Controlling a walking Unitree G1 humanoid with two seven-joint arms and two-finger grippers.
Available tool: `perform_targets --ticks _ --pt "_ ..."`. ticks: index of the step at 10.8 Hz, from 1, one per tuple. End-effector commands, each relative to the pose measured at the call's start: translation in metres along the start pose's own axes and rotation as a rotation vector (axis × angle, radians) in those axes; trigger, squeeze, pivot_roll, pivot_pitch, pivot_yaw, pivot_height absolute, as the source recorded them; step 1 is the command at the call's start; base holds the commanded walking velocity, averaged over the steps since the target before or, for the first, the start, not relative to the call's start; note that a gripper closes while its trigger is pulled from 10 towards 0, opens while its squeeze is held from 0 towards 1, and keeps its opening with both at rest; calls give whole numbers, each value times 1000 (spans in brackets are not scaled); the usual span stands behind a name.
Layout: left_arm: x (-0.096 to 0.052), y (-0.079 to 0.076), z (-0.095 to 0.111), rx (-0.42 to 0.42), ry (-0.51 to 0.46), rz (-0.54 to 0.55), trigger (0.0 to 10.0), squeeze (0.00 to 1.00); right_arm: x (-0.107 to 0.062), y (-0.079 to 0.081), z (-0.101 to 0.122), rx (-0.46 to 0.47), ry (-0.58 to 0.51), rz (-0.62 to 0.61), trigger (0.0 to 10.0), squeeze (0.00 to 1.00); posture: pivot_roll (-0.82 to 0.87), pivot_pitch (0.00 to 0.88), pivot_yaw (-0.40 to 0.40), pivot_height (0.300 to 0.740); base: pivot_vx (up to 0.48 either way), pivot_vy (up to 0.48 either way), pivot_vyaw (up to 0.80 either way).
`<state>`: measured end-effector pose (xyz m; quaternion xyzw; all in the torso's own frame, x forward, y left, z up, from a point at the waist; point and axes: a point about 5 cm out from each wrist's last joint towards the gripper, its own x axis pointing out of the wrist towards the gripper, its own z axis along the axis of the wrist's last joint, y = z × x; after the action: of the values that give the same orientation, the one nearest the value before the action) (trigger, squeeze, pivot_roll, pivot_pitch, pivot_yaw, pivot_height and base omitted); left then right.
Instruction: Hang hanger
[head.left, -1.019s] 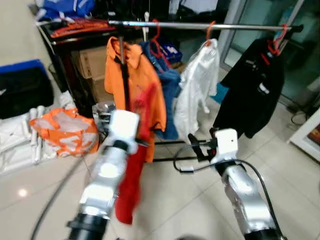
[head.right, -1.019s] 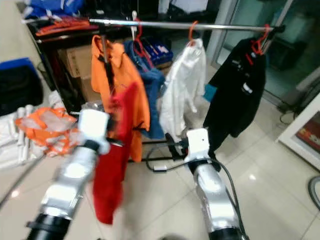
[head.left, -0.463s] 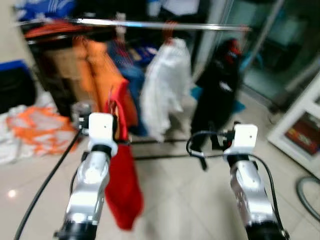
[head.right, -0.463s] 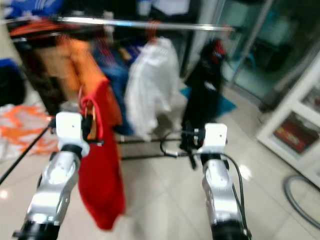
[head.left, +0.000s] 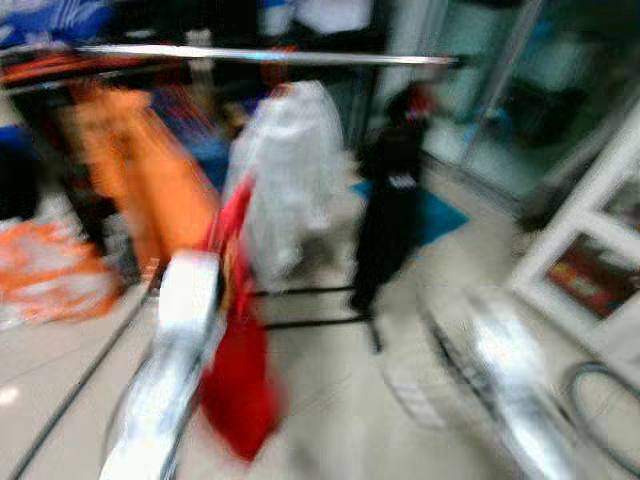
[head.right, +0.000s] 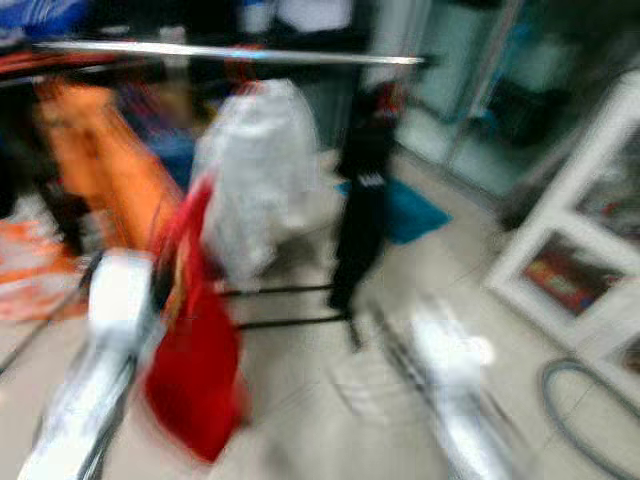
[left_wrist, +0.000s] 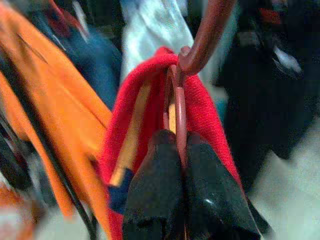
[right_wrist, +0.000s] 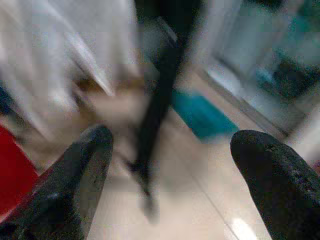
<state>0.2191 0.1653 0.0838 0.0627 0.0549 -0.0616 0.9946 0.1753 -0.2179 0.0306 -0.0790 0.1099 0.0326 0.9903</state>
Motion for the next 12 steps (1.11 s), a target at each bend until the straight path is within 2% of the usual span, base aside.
perform_targets --ticks 1,2,3,4,6,8,9,11,12 --pt "5 -7 26 -9 -112 -46 10000 0 9 2 25 -4 -119 18 10000 0 -60 3 -58 740 311 -364 0" --pt "23 -18 44 -15 -180 -68 10000 0 8 2 20 -3 -103 19 10000 0 -68 0 -63 740 311 -364 0" --pt "28 -15 47 -24 -185 -50 10000 0 17 6 27 12 -121 36 10000 0 -73 0 -63 740 311 -364 0" --pt "25 -8 45 -45 -174 -22 10000 0 23 9 33 23 -132 60 10000 0 -73 0 -63 740 334 -341 0" --pt "26 1 42 -8 -142 70 10000 0 35 15 37 64 -134 89 10000 0 -71 0 -66 740 210 0 0" --pt "27 -2 57 70 -204 80 10000 0 47 18 42 67 -144 139 10000 0 -61 9 -66 740 0 0 0" --pt "26 -2 56 42 -193 95 10000 0 51 20 49 106 -152 146 10000 0 -58 14 -66 740 0 0 0" --pt "23 7 46 50 -136 172 10000 0 46 26 58 106 -182 158 10000 0 -59 25 -67 740 0 0 0" --pt "23 11 51 38 -165 196 10000 0 46 28 59 107 -183 154 10000 0 -59 29 -65 740 0 0 0"
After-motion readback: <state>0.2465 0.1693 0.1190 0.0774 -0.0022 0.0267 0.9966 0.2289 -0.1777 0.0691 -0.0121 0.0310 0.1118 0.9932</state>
